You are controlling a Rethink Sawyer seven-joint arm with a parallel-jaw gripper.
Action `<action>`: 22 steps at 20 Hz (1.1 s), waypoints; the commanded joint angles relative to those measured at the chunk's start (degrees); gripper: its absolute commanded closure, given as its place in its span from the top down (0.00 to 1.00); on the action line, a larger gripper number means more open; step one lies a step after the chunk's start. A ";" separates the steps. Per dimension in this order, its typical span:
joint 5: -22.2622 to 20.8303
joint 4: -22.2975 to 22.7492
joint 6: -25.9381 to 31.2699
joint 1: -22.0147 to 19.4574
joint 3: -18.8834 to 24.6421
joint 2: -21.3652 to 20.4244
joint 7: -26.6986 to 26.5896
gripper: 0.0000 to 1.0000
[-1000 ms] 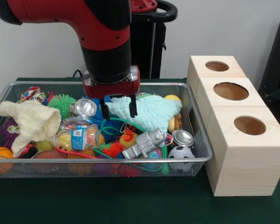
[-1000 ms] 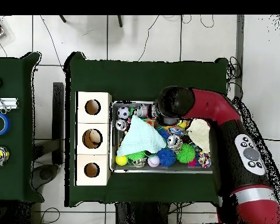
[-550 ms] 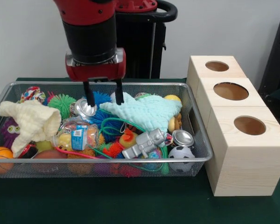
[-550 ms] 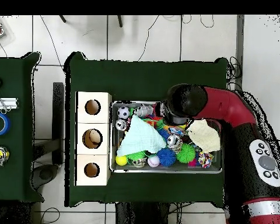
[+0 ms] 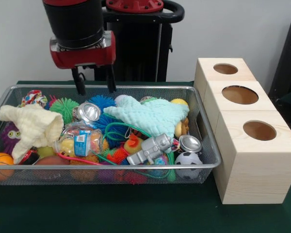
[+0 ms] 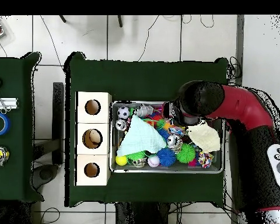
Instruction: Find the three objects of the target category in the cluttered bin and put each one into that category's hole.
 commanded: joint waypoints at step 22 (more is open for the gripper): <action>-7.41 11.56 -4.71 -9.66 6.30 0.38 -17.83 1.00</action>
